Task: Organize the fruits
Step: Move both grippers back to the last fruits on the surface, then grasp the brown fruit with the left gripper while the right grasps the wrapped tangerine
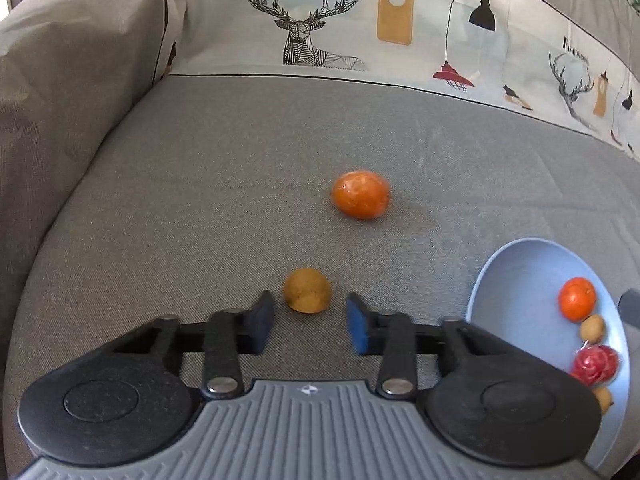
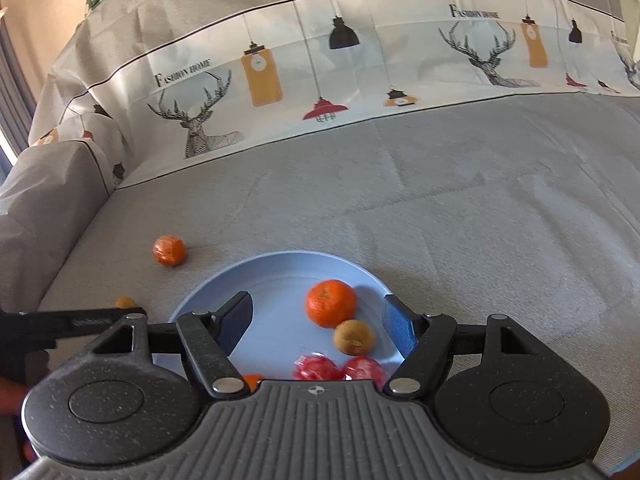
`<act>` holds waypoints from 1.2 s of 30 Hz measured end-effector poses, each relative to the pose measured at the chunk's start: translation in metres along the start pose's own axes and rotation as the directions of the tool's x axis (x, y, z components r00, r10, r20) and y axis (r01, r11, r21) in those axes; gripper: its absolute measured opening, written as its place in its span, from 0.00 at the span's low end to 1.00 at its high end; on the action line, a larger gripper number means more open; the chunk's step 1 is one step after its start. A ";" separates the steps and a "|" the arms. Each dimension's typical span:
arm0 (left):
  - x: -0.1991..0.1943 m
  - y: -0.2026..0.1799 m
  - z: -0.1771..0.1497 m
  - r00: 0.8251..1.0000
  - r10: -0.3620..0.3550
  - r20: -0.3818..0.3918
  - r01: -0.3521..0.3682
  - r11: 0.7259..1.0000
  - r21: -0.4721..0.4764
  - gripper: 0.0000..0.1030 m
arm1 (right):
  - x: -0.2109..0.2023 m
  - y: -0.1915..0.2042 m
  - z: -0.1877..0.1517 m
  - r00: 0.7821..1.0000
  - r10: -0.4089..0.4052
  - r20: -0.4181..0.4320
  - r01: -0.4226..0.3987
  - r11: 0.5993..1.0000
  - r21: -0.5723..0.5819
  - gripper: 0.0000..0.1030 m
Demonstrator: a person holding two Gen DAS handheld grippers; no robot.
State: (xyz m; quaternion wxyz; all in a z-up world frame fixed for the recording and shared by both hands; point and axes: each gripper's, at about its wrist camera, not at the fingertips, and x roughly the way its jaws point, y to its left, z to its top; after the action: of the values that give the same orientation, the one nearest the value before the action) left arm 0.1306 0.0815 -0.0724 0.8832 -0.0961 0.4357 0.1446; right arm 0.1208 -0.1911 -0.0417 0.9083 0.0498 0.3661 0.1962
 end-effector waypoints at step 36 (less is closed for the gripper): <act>0.002 0.037 0.006 1.000 0.022 0.015 -0.018 0.977 -0.214 0.27 | 0.156 0.171 0.051 0.981 0.117 -0.157 -0.162 0.936 -0.312 0.59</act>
State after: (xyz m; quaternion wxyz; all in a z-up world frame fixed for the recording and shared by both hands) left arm 0.1238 0.1187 -0.0721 0.8700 -0.1849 0.4108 0.2004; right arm 0.2035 0.0297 -0.0650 0.8609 -0.0875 0.3855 0.3205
